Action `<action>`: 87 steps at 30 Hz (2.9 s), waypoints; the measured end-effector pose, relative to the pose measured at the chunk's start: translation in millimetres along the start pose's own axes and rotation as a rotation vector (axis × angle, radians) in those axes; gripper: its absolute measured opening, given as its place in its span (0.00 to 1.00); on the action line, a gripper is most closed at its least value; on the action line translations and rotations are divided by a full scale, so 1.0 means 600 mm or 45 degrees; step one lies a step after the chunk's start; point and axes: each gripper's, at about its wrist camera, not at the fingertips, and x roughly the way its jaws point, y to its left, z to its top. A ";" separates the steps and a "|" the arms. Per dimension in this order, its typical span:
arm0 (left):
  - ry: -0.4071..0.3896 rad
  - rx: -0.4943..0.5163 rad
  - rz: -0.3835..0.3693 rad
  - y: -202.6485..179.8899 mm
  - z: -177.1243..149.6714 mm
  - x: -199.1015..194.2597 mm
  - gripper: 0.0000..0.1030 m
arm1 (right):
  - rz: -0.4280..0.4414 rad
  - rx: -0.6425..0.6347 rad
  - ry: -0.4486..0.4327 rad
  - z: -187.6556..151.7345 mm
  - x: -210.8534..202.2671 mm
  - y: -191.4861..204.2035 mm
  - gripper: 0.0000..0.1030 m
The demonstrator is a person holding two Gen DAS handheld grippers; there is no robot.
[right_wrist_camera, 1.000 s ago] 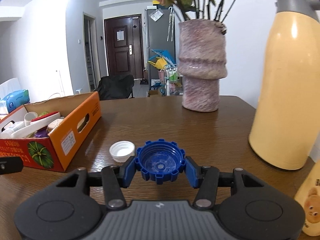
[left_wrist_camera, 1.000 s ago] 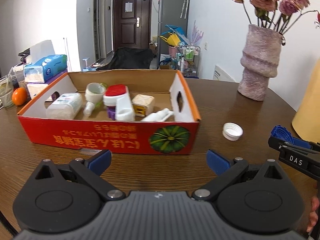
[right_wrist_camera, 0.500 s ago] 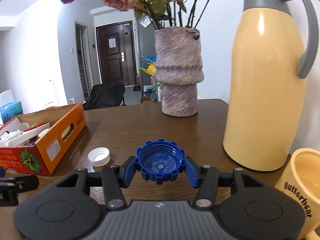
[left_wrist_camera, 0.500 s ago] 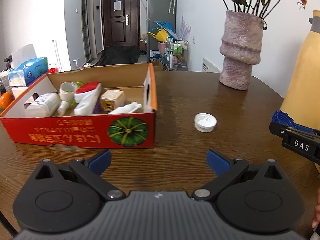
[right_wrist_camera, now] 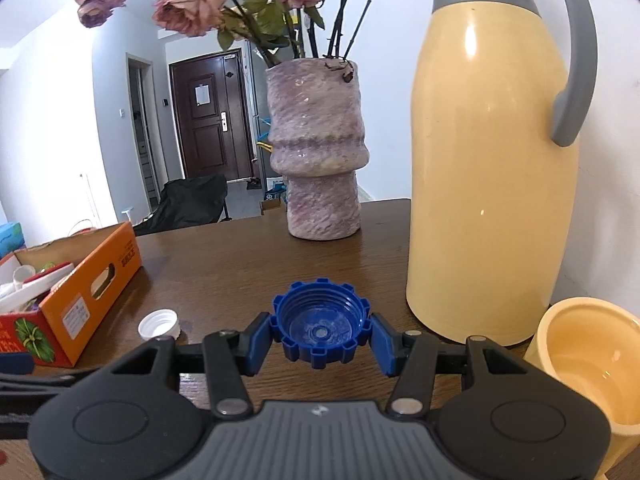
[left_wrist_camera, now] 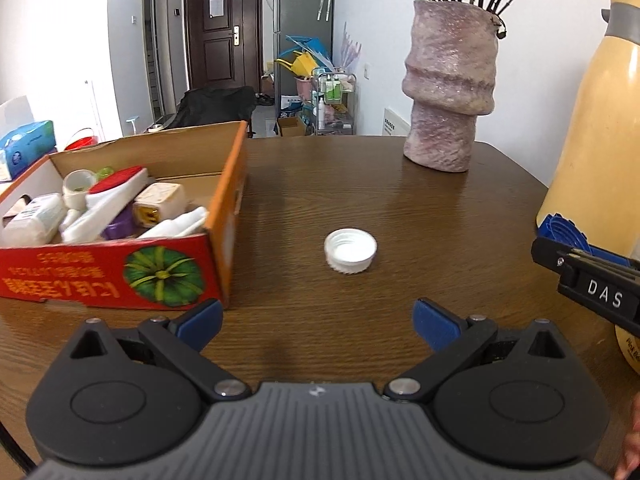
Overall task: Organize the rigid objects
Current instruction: 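Lower the left tool to the white bottle cap and close on it, then lift the white cap with the left tool while the right carries the blue cap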
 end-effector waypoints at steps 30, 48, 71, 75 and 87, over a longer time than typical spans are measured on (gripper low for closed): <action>0.115 0.012 -0.064 -0.049 0.061 0.140 0.54 | -0.044 0.081 -0.021 0.010 0.053 -0.015 0.50; 0.034 0.054 -0.063 -0.048 0.059 0.120 0.39 | -0.019 0.050 -0.032 0.009 0.053 -0.007 0.50; 0.008 0.013 -0.013 0.052 -0.036 -0.017 0.39 | 0.004 -0.023 -0.104 -0.042 -0.058 0.078 0.50; 0.010 -0.010 0.001 0.085 -0.053 -0.041 0.39 | 0.009 -0.025 -0.110 -0.059 -0.084 0.102 0.50; -0.024 -0.097 0.076 0.209 -0.088 -0.111 0.39 | 0.060 -0.049 -0.132 -0.103 -0.145 0.194 0.50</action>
